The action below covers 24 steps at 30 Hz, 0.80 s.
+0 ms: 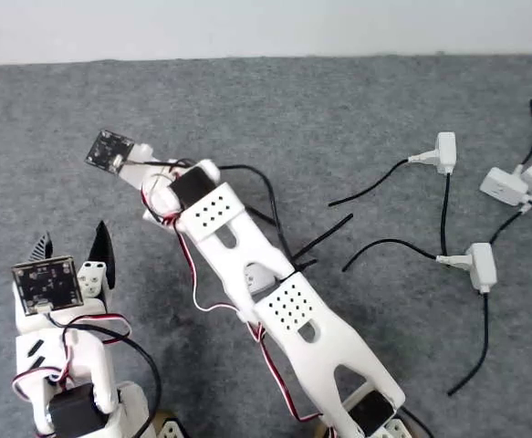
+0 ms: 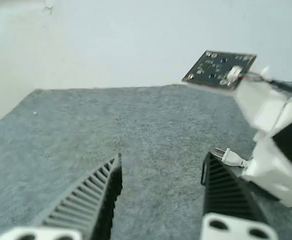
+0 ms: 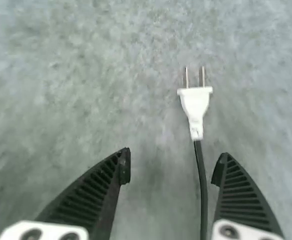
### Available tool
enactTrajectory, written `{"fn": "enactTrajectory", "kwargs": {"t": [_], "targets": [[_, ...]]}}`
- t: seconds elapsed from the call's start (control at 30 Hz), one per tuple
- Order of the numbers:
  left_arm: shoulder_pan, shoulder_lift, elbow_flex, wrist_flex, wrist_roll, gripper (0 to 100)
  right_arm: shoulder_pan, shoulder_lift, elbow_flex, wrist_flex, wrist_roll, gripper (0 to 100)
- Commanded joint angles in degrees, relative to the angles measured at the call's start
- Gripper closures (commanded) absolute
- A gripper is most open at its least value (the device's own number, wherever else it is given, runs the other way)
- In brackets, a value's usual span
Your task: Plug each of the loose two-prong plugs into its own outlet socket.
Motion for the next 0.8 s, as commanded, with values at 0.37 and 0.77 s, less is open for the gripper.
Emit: {"fn": "enactTrajectory", "kwargs": {"t": [0.37, 0.77], "targets": [[5.80, 15.56, -9.89, -5.45, -5.10, 70, 11.74, -39.16, 5.19, 13.14, -2.37, 73.1], [12.84, 66.11, -40.84, -7.21, -13.36, 70, 8.48, -68.35, 41.14, 13.14, 3.08, 73.1]]}}
